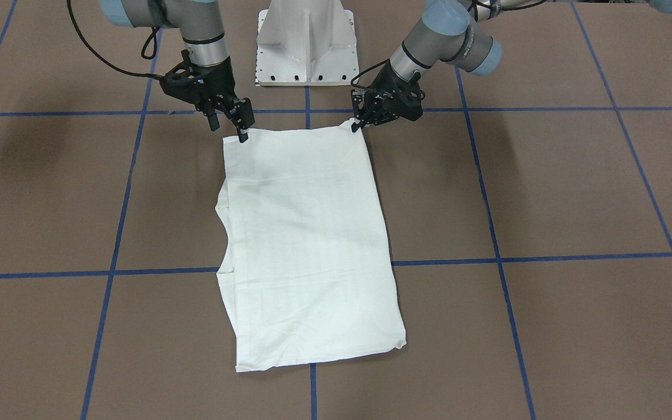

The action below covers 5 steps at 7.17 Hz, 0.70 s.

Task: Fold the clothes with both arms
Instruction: 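Grasp the near edge corners of the shirt with both grippers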

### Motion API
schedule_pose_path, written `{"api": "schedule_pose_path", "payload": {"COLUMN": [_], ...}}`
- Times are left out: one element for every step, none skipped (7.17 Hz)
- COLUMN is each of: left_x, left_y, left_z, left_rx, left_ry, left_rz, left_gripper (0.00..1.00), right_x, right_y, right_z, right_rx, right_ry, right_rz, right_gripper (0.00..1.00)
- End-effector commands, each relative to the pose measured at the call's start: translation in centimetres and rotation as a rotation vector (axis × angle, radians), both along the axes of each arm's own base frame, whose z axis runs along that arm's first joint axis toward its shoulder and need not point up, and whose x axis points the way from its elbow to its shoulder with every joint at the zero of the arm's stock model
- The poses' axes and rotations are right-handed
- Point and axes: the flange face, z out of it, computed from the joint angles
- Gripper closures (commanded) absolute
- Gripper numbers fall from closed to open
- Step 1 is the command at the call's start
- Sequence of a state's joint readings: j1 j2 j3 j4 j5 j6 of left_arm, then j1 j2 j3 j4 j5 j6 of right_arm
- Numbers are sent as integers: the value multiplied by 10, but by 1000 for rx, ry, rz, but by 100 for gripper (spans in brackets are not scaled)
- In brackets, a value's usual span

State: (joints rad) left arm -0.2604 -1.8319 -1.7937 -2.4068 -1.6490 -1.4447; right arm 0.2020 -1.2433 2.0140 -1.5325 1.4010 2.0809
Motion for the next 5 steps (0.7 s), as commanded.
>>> {"api": "schedule_pose_path", "payload": {"left_x": [-1,0,-1,-2,-1], "left_y": [0,1,1,0,1], "left_z": [-1,-1,0,-1,-1], "left_rx": [2,2,2,3,3], "left_ry": [3,3,2,3,3], "left_rz": [0,1,-1,-5,-3], "left_gripper": [100,100,100,100,100], "right_x": [-34,-36,-40,-42,-44], "right_y": [26,25,24,23,22], "right_z": [-7,-3,2,4,8], "right_rx": [-49,-49,-51,-45,-45], "right_ry": [48,57,69,75,84], "right_rz": [-1,2,2,9,11], "right_gripper": [16,16,16,16,17]}}
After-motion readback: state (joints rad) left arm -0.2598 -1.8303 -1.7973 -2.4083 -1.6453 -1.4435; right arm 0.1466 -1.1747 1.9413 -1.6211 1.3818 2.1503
